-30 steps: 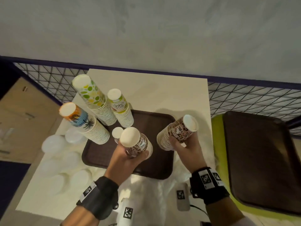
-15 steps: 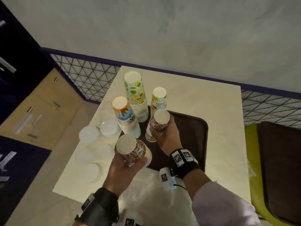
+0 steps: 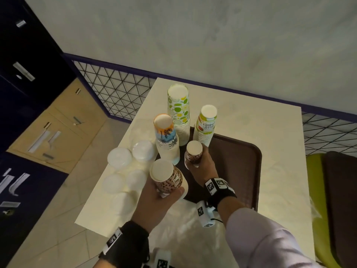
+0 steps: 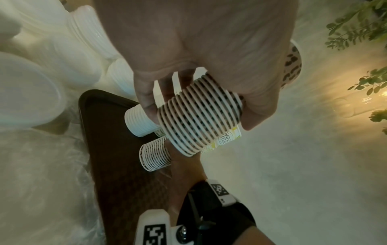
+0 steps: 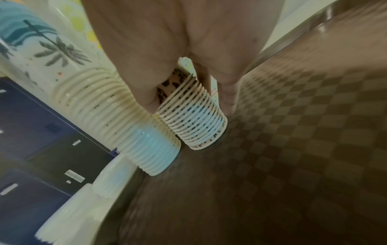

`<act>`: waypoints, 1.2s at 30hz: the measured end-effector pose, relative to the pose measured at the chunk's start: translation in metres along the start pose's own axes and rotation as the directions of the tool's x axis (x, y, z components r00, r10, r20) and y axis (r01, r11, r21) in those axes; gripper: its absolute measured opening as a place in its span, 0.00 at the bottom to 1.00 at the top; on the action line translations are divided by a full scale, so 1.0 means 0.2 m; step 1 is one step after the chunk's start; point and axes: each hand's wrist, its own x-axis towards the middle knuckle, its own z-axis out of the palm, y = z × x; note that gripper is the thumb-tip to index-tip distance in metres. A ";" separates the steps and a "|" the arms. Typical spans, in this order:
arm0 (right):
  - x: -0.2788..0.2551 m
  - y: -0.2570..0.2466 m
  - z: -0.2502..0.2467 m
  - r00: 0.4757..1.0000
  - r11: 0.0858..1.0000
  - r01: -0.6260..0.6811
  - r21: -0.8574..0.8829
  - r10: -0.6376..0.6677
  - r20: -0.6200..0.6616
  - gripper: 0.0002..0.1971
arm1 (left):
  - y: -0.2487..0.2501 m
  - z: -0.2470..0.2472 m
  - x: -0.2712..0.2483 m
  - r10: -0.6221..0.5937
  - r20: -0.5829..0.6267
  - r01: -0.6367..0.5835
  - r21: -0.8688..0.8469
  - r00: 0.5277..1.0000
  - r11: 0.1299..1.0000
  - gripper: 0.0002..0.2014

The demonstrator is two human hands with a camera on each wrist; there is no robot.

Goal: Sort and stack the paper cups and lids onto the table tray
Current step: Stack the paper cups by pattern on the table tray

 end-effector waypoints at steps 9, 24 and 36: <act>-0.09 -0.04 -0.12 0.998 0.988 -0.062 -0.141 0.062 -0.008 0.40 | -0.03 0.01 0.03 0.036 0.036 -0.037 0.037 0.999 0.999 0.36; -0.66 -0.31 -0.38 0.927 0.940 0.029 0.341 -0.153 0.342 0.32 | 0.04 0.14 0.05 0.089 0.188 -0.110 0.109 0.978 0.988 0.35; -0.58 -0.31 -0.36 0.951 0.973 0.063 0.224 -0.126 0.284 0.38 | -0.01 0.09 0.03 0.052 0.247 -0.084 0.121 0.967 0.989 0.48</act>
